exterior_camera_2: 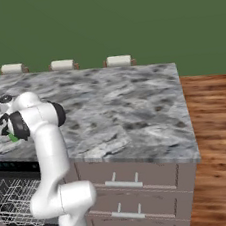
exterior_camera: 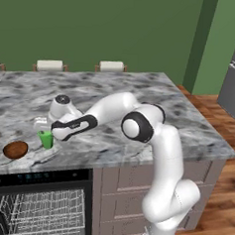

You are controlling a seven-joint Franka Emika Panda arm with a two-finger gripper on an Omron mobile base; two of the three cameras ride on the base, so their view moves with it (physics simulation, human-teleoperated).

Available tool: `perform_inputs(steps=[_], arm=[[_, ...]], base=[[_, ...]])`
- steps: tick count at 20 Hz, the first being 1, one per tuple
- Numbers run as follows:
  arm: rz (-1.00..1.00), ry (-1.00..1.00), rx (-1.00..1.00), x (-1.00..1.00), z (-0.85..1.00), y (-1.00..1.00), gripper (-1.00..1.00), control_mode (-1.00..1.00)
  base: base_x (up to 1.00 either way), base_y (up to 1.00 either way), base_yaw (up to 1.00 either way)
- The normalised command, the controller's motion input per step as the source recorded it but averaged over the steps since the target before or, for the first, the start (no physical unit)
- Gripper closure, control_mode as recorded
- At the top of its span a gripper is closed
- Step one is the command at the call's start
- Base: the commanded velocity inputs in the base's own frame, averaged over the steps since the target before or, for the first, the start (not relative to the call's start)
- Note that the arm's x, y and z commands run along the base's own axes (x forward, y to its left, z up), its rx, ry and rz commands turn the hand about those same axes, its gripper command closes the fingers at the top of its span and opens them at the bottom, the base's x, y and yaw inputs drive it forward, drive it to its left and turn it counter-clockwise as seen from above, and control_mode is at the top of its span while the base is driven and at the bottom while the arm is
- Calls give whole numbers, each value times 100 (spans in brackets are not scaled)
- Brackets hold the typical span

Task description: Pick up the cup and bowl from the counter, place them in the dishwasher, and close the dishwasher door.

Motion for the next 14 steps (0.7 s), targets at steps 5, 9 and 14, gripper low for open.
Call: perform_inputs(steps=[5, 9, 14], arm=[[0, 0, 0, 19, -18, 2, 100, -100], [0, 0, 0, 0, 0, 0, 100, -100], [0, 0, 1, 0, -1, 0, 100, -100]], base=[[0, 0, 0], [0, 0, 0], [0, 0, 0]])
